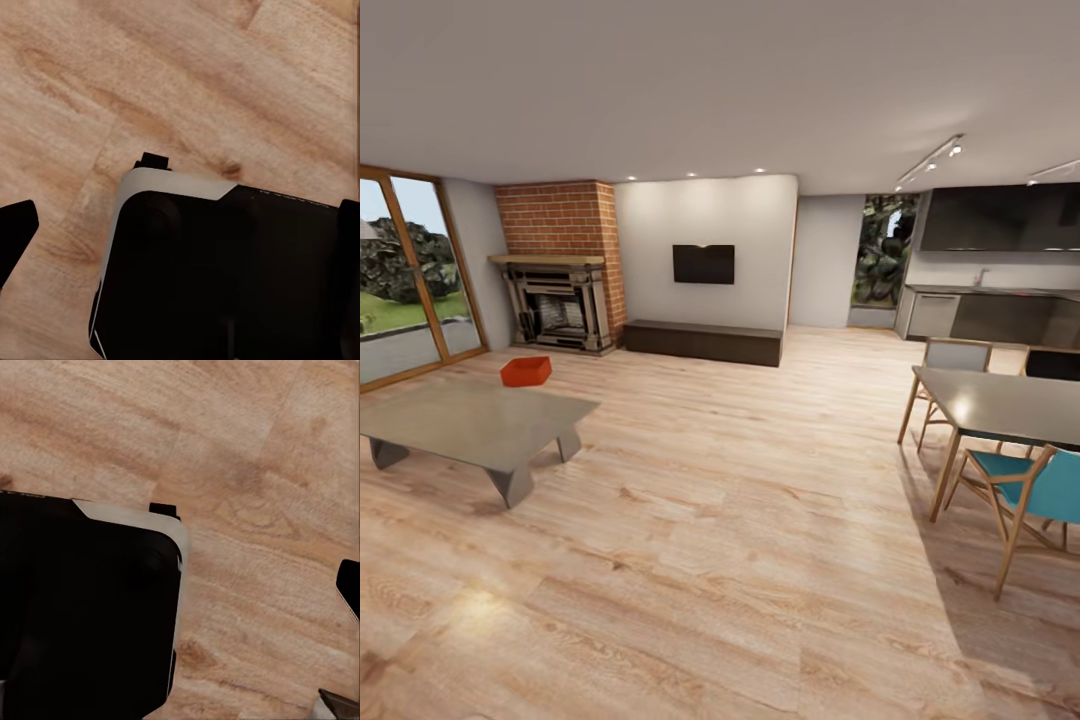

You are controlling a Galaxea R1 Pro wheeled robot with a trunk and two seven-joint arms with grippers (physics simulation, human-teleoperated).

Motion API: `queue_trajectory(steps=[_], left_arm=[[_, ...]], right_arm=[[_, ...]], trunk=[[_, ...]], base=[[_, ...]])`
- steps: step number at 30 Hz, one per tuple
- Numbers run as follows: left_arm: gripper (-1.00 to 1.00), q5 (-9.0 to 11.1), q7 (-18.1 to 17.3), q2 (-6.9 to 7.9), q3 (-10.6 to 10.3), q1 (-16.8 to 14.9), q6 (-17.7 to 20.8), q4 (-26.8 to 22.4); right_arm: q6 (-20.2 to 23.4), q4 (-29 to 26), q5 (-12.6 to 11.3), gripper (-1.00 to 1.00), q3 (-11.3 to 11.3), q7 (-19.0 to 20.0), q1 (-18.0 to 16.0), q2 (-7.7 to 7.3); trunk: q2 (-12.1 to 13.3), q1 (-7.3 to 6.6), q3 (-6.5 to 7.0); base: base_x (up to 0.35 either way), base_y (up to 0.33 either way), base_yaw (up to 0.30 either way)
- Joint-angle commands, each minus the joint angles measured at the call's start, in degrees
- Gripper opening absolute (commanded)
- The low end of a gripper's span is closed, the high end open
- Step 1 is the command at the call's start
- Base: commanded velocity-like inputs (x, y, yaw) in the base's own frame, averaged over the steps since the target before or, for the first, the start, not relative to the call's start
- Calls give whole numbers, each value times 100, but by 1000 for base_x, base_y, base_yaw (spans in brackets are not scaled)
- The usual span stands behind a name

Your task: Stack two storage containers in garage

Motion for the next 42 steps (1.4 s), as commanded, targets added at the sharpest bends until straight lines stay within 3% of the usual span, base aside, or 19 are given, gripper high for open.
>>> queue_trajectory(steps=[1,42], left_arm=[[100,26,3,0,11,-1,-4,2],[100,26,3,-4,10,-1,51,2]], right_arm=[[-30,17,-31,100,44,-13,-5,2],[10,17,-38,100,49,-20,-5,-6]], trunk=[[-3,5,-2],[-3,5,-2]], base=[[329,0,0],[329,0,0]])
